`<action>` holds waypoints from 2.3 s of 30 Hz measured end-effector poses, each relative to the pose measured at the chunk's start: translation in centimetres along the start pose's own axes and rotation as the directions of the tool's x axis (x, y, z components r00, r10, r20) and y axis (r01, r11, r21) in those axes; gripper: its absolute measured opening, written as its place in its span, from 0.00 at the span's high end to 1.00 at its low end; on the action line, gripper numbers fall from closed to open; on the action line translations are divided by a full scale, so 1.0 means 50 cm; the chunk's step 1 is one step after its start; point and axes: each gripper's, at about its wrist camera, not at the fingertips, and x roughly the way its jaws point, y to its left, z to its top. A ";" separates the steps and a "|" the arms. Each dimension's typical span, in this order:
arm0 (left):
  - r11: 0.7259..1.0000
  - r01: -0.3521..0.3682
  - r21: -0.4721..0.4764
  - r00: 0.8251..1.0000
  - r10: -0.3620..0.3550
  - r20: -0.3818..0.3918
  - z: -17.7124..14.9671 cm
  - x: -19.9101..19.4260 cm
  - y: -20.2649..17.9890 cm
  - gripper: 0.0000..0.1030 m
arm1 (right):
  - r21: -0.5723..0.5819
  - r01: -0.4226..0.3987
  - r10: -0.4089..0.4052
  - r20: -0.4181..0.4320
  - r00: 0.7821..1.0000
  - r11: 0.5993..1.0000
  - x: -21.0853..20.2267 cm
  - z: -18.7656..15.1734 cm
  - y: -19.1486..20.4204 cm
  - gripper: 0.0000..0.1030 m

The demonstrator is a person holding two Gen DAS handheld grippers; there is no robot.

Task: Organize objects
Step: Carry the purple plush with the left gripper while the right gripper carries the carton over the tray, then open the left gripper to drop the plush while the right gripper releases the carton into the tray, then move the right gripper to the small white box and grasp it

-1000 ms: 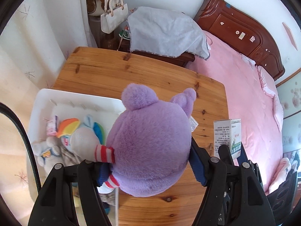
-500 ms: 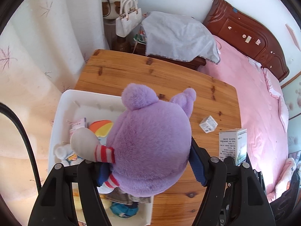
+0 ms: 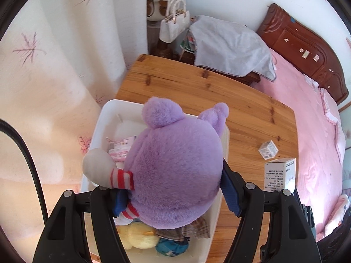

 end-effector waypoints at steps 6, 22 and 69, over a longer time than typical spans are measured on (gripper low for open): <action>1.000 -0.016 -0.013 1.000 0.016 -0.014 -0.008 0.015 0.027 0.28 | -0.007 -0.031 0.031 -0.034 0.999 0.999 0.020 -0.009 0.022 0.66; 0.997 -0.059 -0.046 0.996 0.056 -0.063 -0.025 0.040 0.076 0.24 | -0.024 -0.098 0.094 -0.120 0.988 0.995 0.067 -0.029 0.064 0.65; 0.996 0.072 0.045 0.944 -0.082 0.319 -0.210 -0.065 0.083 0.20 | 0.288 0.296 -0.096 -0.550 0.830 0.911 0.209 0.069 -0.304 0.22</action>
